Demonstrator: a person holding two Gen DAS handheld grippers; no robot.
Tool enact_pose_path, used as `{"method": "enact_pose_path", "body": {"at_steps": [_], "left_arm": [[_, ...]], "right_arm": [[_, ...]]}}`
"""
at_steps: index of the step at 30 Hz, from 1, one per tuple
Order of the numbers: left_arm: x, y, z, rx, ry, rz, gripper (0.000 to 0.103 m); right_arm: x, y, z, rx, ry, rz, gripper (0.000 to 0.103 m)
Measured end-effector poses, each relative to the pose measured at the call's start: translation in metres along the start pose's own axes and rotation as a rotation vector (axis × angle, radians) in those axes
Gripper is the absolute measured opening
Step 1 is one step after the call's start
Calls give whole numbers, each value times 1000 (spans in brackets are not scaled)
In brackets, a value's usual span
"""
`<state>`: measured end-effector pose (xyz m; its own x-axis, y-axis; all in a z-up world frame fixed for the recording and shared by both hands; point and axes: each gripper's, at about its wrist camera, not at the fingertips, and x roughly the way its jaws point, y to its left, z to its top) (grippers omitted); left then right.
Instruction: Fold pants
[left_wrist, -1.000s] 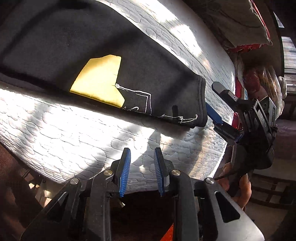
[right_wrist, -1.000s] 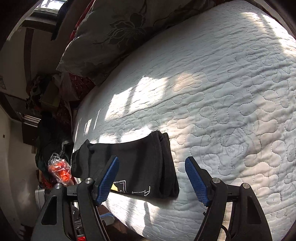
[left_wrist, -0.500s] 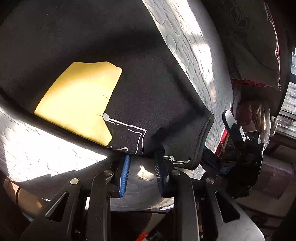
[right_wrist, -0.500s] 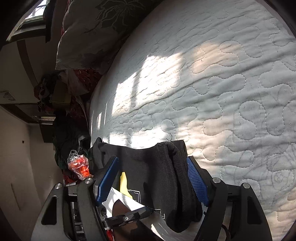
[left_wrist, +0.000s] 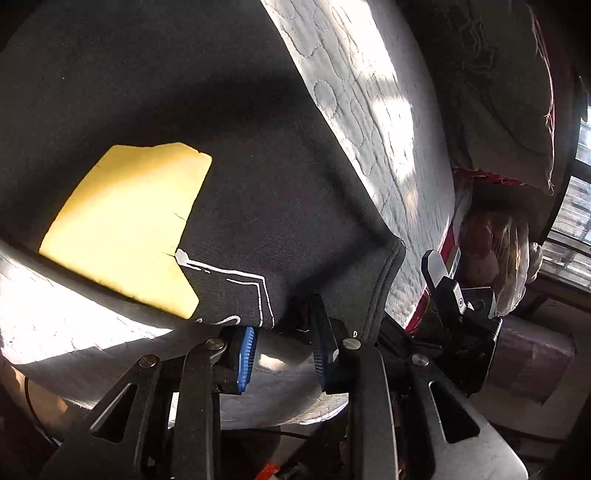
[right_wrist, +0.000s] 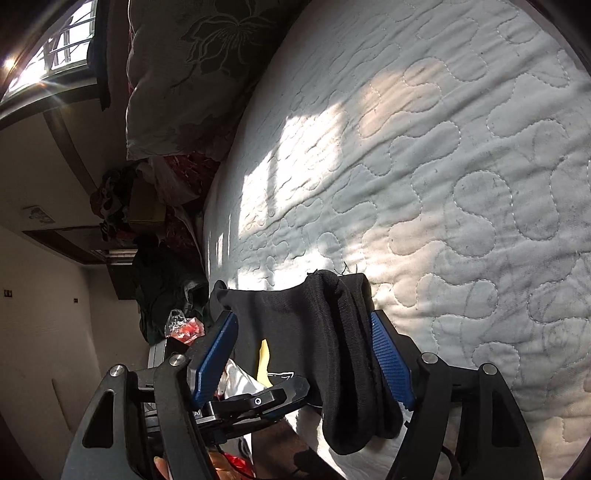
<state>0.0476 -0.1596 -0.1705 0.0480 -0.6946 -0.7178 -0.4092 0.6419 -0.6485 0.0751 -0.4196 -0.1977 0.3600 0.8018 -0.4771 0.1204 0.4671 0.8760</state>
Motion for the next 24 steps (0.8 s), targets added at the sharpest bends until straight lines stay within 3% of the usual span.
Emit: {"method": "enact_pose_path", "body": {"at_steps": [5, 8, 12, 13, 14, 19, 24], "left_arm": [[12, 0, -7, -12, 18, 19, 22], [15, -8, -9, 8, 2, 46, 22], [21, -14, -2, -8, 26, 24, 22], [21, -14, 1, -3, 38, 20, 20], [21, -14, 2, -6, 51, 15, 11], [16, -8, 7, -32, 104, -34, 7], [13, -6, 2, -14, 111, -28, 7]], "right_arm": [[2, 5, 1, -1, 10, -55, 66], [4, 9, 4, -21, 14, -94, 49], [8, 9, 3, -40, 48, -133, 30], [9, 10, 3, -49, 53, -150, 28], [8, 11, 2, -56, 52, -157, 25], [1, 19, -2, -85, 33, -176, 21], [0, 24, -7, -123, 28, -222, 20]]}}
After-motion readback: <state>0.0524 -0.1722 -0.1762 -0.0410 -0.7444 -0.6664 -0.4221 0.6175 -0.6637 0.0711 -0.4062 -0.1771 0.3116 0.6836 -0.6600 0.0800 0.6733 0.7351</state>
